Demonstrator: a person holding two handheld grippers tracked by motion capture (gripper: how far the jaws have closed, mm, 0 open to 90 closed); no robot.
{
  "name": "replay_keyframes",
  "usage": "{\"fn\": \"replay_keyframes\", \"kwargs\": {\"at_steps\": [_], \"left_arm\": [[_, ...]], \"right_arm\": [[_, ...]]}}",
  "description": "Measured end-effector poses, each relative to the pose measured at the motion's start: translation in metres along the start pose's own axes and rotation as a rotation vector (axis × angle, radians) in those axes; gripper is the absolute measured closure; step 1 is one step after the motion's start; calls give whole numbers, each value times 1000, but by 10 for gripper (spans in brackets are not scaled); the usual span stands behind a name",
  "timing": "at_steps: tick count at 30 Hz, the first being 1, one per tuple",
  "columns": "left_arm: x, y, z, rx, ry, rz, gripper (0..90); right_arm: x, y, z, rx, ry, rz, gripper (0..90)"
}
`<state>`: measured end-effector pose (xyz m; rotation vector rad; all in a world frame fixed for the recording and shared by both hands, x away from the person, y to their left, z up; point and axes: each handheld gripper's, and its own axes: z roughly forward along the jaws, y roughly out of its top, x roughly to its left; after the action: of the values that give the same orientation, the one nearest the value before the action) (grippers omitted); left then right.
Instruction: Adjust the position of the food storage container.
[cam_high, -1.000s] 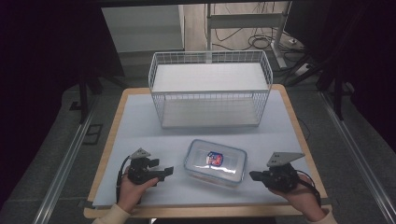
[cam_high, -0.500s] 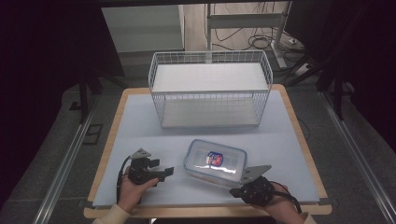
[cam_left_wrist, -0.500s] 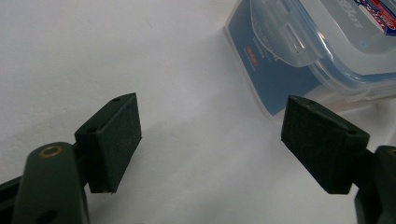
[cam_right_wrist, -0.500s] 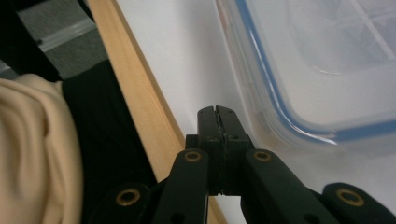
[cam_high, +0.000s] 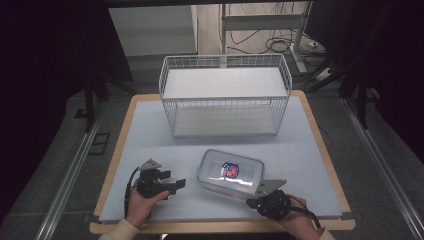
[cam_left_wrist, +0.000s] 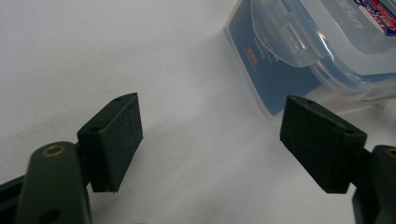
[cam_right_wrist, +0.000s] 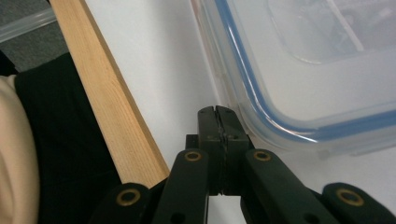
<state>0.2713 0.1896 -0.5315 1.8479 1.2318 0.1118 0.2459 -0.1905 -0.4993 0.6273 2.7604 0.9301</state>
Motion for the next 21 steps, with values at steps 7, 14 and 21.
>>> {"fn": "replay_keyframes", "kwargs": {"at_steps": [7,14,21], "left_arm": [[0,0,0,3,0,2,206],[0,0,1,3,-2,2,206],[1,0,0,2,0,2,206]], "right_arm": [[-8,-3,-4,-32,-29,28,900],[-16,-5,-6,-48,-51,57,900],[-31,-8,-9,-64,-82,102,900]]}}
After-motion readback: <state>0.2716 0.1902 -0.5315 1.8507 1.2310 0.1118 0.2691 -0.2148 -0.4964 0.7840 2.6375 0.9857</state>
